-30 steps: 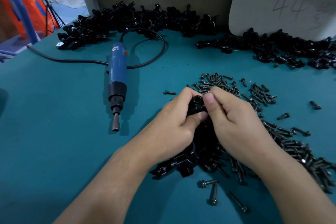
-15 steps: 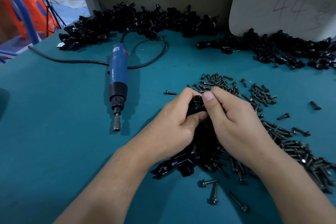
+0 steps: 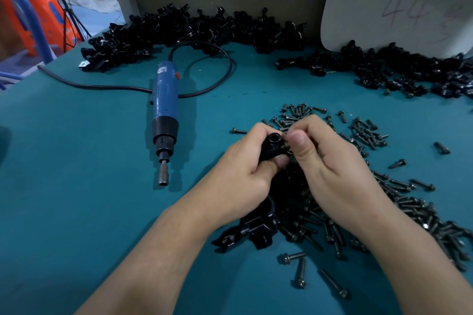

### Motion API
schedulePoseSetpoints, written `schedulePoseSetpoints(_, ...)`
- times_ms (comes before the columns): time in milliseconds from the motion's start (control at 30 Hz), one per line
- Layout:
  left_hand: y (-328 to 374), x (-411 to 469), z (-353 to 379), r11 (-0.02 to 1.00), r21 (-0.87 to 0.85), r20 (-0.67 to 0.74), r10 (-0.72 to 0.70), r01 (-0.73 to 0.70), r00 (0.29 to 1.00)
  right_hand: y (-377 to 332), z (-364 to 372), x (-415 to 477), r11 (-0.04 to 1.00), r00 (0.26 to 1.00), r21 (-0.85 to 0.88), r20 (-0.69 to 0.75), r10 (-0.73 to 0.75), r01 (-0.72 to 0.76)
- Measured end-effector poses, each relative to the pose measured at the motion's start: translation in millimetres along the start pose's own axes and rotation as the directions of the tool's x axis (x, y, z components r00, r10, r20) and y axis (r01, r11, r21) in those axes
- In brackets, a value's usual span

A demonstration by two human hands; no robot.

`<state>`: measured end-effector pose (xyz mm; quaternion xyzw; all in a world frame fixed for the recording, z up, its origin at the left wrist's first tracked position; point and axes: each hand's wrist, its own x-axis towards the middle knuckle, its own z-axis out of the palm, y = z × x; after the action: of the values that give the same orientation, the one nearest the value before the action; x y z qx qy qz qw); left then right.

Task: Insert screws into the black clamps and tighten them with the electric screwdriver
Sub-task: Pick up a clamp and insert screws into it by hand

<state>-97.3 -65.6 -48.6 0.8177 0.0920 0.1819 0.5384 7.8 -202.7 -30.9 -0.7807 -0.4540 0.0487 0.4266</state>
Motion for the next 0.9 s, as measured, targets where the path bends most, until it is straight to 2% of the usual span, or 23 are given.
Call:
schedulePoseSetpoints(133,2,-1,0,1.0,0.013,0.02,-0.02,0.02,1.0,0,1,1,0.999,1.0,-0.035,-0.002,-0.028,0.028)
schedulePoseSetpoints(267,0,-1,1,1.0,0.017,0.031,-0.011,0.01,0.999,-3,8,1,1.0,0.999,-0.007,-0.01,0.031,-0.031)
schedulePoseSetpoints(367,0,0,0,0.999,-0.02,-0.019,-0.039,0.038,0.999,-4,1,0,0.997,0.996,-0.001,-0.049,0.076,-0.076)
schedulePoseSetpoints(433,0,1,-2,0.995,-0.074,-0.072,-0.073,0.067,0.995,0,-14,0,0.988,0.988,-0.082,-0.085,0.127,-0.134)
schedulePoseSetpoints(500,2,3,-4,0.972,-0.208,-0.114,-0.134,0.109,0.984,7,-33,-1,0.955,0.983,-0.239,-0.009,0.181,-0.178)
schedulePoseSetpoints(567,4,4,-5,0.89,-0.424,-0.112,-0.234,0.167,0.966,13,-49,-6,0.9,0.947,-0.394,0.172,0.271,-0.186)
schedulePoseSetpoints(667,8,5,-5,0.694,-0.694,-0.067,-0.327,0.191,0.943,9,-62,-13,0.884,0.869,-0.427,0.344,0.356,-0.193)
schedulePoseSetpoints(767,11,5,-7,0.575,-0.796,-0.027,-0.347,0.19,0.937,2,-61,-10,0.89,0.879,-0.411,0.326,0.348,-0.2)
schedulePoseSetpoints(900,14,5,-11,0.458,-0.871,-0.007,-0.373,0.177,0.928,0,-58,-8,0.896,0.928,-0.381,0.193,0.319,-0.229)
